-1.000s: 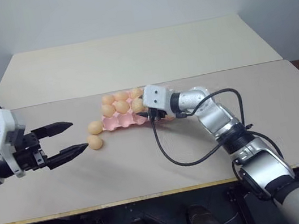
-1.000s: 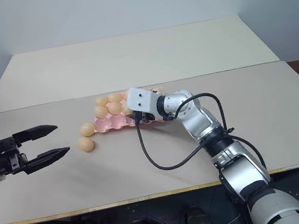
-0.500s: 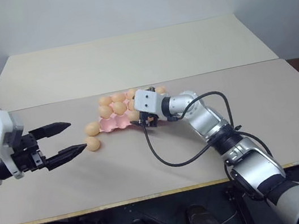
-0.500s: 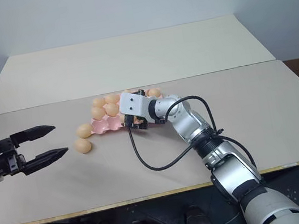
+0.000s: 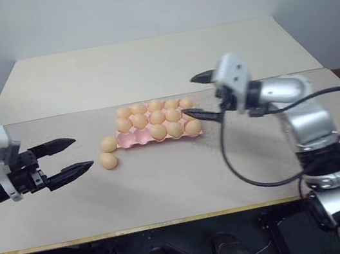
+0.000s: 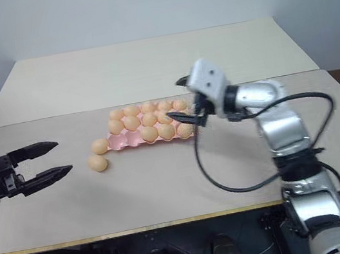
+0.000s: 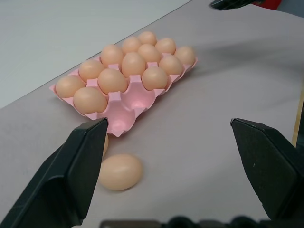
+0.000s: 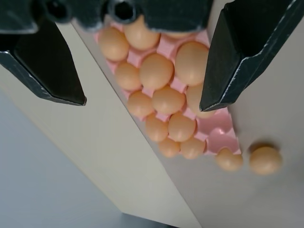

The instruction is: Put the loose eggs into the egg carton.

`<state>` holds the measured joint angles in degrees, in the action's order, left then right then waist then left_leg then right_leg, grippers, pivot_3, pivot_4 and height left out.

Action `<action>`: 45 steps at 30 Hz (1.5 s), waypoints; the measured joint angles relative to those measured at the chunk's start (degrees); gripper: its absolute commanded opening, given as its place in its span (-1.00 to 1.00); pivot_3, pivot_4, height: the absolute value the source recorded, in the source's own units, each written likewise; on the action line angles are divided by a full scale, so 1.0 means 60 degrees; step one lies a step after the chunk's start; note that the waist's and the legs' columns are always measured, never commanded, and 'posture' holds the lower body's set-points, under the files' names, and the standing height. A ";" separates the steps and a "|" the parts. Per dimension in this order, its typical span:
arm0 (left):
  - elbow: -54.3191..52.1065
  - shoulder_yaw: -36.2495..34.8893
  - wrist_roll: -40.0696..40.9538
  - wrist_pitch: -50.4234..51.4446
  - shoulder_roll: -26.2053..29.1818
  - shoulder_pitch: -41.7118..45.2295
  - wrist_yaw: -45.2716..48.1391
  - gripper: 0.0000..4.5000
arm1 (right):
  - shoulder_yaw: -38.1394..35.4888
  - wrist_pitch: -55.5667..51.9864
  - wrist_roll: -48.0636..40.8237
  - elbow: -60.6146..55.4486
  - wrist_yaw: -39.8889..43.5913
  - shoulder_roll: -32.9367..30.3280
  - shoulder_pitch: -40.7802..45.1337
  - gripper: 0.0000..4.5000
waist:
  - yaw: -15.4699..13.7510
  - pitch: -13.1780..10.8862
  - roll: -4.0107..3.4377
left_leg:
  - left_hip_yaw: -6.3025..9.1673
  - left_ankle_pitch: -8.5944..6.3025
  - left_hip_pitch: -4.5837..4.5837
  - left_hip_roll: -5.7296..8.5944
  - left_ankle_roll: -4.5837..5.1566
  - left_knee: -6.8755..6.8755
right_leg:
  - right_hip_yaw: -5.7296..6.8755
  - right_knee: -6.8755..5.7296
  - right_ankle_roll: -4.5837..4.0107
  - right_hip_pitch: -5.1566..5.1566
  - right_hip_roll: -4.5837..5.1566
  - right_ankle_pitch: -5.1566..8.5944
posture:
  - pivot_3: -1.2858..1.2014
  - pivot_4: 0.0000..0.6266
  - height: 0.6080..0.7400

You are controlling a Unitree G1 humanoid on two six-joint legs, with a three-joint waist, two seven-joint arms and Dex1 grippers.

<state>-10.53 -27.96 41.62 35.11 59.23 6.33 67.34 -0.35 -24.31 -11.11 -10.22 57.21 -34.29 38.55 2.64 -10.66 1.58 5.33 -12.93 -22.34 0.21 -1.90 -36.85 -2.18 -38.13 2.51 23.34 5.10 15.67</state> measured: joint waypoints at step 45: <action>0.0391 0.3266 -0.3263 0.0947 -0.3910 0.1346 -0.6296 0.82 | -0.1117 0.0480 -0.2112 -0.1152 0.1398 -0.2415 -0.2842 1.00 | -0.0083 0.0005 0.0014 | -0.0064 -0.0006 0.0022 -0.0004 0.0005 -0.0013 | -0.0039 0.0009 0.0009 -0.0027 0.0003 -0.0013 | 0.03 -0.52 1.00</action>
<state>-8.18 -8.37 22.04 40.79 35.77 14.40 29.56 -7.05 -21.43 -23.78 -17.13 65.60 -48.78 21.50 2.15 -10.63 1.66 4.94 -12.97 -22.22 0.18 -1.87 -36.93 -2.42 -38.08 2.56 23.18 5.12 15.59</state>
